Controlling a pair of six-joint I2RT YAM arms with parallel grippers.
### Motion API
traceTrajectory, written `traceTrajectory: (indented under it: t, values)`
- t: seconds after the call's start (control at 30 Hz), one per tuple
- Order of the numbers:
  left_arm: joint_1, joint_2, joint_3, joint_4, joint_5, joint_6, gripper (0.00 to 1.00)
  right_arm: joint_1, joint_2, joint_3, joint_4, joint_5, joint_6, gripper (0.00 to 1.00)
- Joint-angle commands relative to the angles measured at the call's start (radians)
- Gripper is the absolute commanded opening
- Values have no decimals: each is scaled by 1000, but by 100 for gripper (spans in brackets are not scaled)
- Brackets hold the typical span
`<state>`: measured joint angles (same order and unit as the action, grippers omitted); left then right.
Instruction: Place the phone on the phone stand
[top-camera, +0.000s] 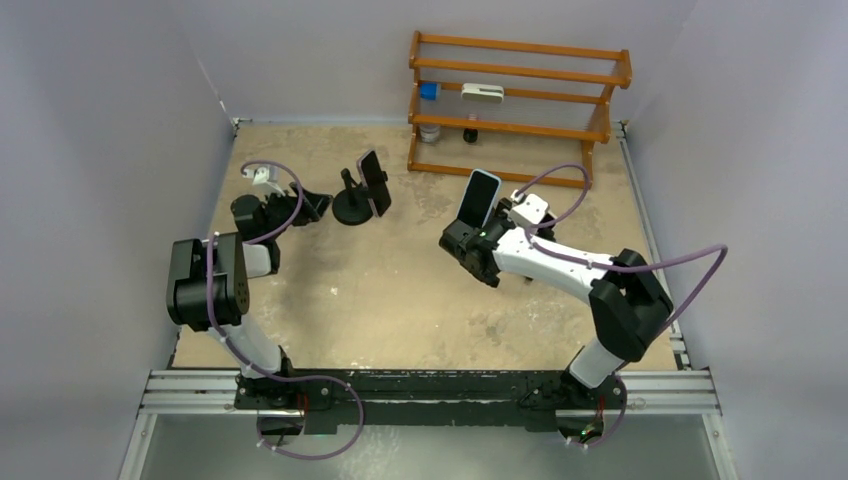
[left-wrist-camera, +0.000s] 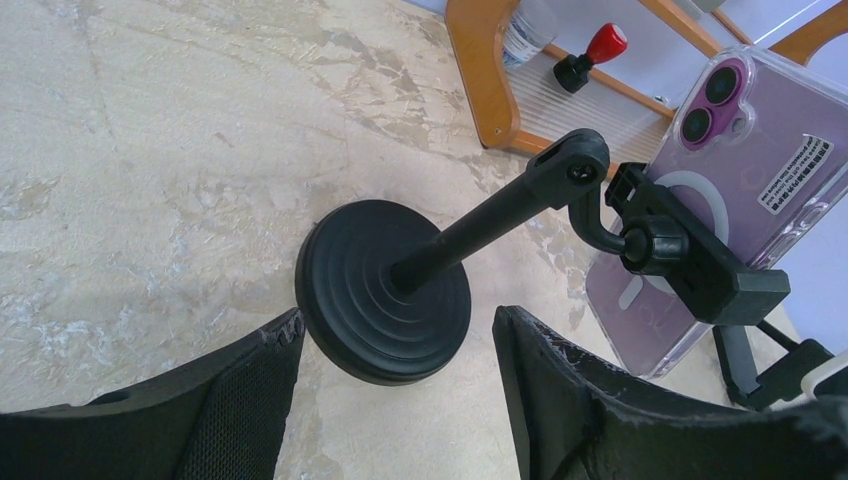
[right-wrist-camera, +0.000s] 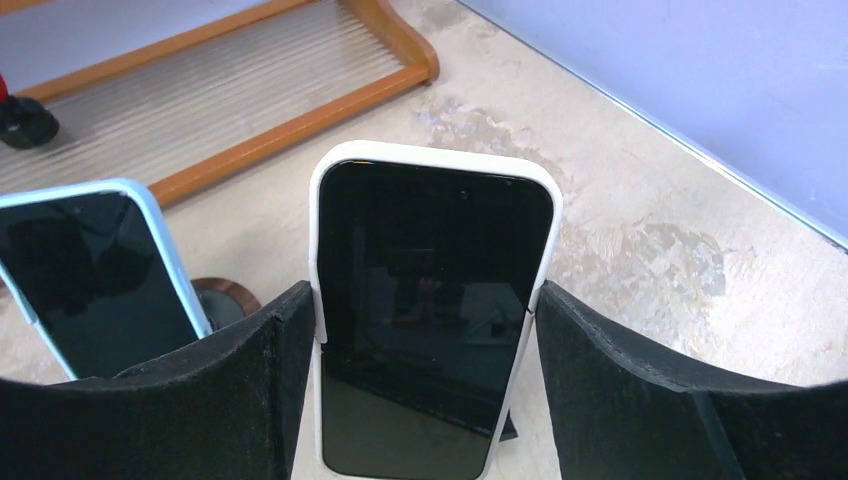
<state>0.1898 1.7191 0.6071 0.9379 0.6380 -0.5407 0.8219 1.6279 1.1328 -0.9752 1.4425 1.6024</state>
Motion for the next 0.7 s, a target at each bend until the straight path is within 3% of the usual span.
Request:
traceTrajectory:
  t: [0.0,0.67]
  values:
    - [7,11,22,77,33,-24,68,-16,-53,-24,-34,144,17,74]
    - [7,40,23,115,65,-51,70,-85,-8,-39,-40,286,117,75]
